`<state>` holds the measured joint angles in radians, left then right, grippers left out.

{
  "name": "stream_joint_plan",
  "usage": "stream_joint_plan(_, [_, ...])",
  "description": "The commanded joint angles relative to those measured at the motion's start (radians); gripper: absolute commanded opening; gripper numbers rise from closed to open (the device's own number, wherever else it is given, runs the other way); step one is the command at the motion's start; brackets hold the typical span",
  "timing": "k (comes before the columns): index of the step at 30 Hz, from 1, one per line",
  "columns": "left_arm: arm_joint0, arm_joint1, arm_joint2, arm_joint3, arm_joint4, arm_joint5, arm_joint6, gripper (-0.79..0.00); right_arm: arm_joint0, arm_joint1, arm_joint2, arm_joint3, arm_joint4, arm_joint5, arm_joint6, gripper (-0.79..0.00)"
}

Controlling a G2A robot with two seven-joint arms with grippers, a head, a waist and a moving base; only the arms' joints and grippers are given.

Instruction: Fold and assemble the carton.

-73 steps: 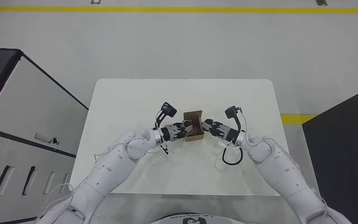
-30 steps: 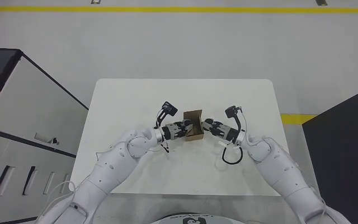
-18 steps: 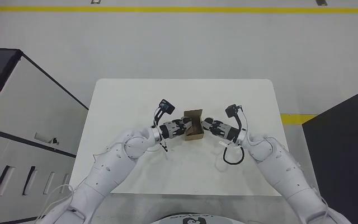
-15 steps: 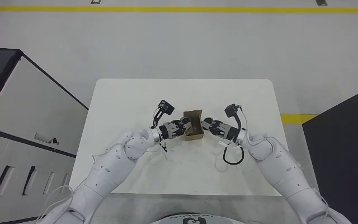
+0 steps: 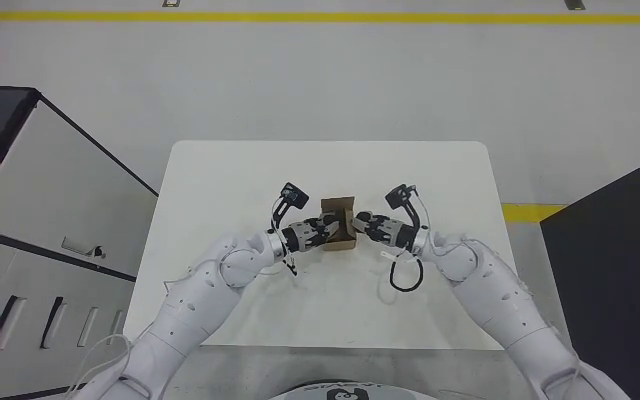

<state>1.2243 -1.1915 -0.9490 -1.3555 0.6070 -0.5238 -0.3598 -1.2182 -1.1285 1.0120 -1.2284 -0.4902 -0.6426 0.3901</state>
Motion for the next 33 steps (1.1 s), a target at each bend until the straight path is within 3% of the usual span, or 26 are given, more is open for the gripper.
stream_joint_plan(1, [-0.002, -0.001, 0.001, 0.004, -0.002, -0.002, 0.001, -0.785, 0.002, -0.002, -0.003, 0.002, 0.003, -0.001, -0.005, -0.785])
stream_joint_plan(13, [-0.005, 0.002, -0.02, 0.018, 0.0, -0.01, 0.002, -0.785, -0.004, 0.0, 0.017, -0.018, 0.067, -0.077, -0.011, -0.785])
stream_joint_plan(33, [-0.016, -0.007, -0.001, 0.055, -0.003, -0.01, 0.007, -0.785, 0.055, -0.024, -0.047, 0.045, 0.024, -0.054, -0.009, -0.785])
